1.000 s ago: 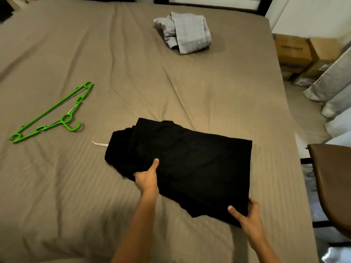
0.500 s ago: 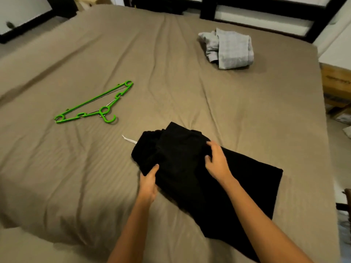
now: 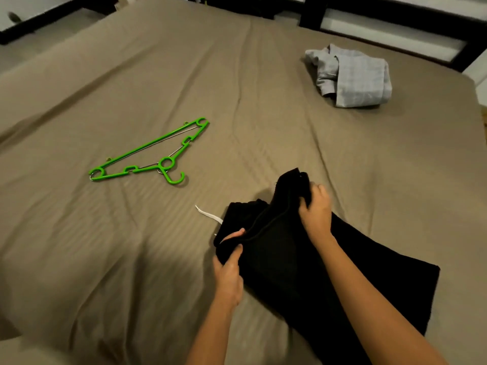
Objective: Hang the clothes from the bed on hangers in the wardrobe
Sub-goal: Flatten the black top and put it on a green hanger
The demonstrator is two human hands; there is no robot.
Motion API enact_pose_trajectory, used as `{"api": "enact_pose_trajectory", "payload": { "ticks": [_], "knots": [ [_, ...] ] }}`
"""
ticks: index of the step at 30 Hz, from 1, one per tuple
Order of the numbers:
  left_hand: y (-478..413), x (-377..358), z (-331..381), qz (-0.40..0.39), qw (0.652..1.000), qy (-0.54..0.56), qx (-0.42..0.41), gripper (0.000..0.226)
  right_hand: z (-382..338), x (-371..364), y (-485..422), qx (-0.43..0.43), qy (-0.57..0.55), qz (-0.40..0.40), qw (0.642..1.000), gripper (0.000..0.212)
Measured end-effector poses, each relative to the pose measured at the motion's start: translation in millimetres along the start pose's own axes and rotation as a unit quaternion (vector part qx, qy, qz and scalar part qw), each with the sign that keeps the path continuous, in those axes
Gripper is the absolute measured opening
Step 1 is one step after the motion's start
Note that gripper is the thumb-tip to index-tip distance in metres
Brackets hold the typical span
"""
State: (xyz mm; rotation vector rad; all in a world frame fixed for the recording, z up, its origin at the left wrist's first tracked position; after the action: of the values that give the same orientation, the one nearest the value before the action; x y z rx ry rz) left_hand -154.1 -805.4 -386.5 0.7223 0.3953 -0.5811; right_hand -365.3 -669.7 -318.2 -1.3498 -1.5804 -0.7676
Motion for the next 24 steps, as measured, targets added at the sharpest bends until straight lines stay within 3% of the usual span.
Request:
{"api": "enact_pose_trajectory", "payload": {
  "ticks": [3,7,11,14,15,17,19,20,22,24],
  "knots": [
    [-18,17,1,0.083,0.983,-0.162,-0.022,0.033,-13,-42,10,0.008,0.152,-0.110,0.982,0.052],
    [-20,28,34,0.124,0.926,-0.344,-0.092,0.036,-48,-57,34,0.040,0.125,-0.042,0.990,0.068],
    [-39,43,37,0.062,0.891,-0.448,-0.041,0.039,-62,-120,83,0.084,0.176,-0.158,0.968,0.071],
    [-66,53,52,0.024,0.902,-0.431,-0.006,0.034,-76,-124,69,0.023,0.216,-0.174,0.961,0.065],
    [-76,57,68,0.031,0.911,-0.410,-0.019,0.031,-90,-120,60,0.000,0.208,-0.170,0.963,0.067],
    [-102,72,112,0.069,0.903,-0.413,-0.092,0.017,-139,-118,38,0.035,0.142,-0.118,0.982,0.061],
    [-132,93,158,0.101,0.855,-0.480,-0.165,0.031,-201,-135,20,0.125,0.052,-0.127,0.983,0.050],
    [-145,102,181,0.109,0.812,-0.544,-0.185,0.042,-235,-152,10,0.172,0.017,-0.159,0.972,0.048],
    [-170,123,208,0.114,0.730,-0.655,-0.158,0.061,-297,-185,-11,0.256,0.010,-0.211,0.943,0.048],
    [-187,143,217,0.111,0.715,-0.683,-0.097,0.072,-347,-214,-25,0.327,0.067,-0.232,0.914,0.049]
  ]
}}
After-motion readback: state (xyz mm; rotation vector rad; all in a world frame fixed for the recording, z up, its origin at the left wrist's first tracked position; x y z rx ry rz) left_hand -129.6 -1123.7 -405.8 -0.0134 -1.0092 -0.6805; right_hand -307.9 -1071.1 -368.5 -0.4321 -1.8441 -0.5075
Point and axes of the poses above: each hand's wrist, its own y-axis away from the middle knuckle, its own x-axis out of the back of the hand, z = x × y, the point moved 8 cm from there along -y, towards the middle knuckle, and after that the axes turned 12 degrees about y, right-handed, at the moved point
